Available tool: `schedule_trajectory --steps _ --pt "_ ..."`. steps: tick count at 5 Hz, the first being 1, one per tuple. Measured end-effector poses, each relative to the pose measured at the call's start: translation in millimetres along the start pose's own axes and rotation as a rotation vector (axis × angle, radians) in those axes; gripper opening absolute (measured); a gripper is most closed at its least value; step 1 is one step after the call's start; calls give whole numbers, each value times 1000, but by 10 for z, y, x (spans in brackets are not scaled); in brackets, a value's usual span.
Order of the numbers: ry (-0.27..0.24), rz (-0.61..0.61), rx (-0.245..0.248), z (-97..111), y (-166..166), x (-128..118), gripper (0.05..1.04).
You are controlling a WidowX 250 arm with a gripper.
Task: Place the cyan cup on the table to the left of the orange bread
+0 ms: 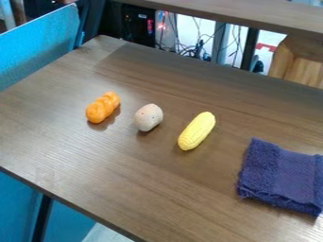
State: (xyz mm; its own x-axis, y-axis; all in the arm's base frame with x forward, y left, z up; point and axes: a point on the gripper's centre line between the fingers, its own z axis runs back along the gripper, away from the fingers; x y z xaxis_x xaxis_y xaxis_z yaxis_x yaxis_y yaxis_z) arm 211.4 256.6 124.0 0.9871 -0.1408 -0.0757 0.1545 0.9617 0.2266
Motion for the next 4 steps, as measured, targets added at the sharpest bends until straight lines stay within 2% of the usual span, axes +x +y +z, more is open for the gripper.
schedule_trajectory --steps 1,2,3,4 --pt "17 -6 -34 -113 -51 8 1001" --pt "1 10 -85 -179 -77 84 1001" --pt "-10 38 -112 -254 -63 164 1001" --pt "-14 69 -106 -292 -25 202 1001"
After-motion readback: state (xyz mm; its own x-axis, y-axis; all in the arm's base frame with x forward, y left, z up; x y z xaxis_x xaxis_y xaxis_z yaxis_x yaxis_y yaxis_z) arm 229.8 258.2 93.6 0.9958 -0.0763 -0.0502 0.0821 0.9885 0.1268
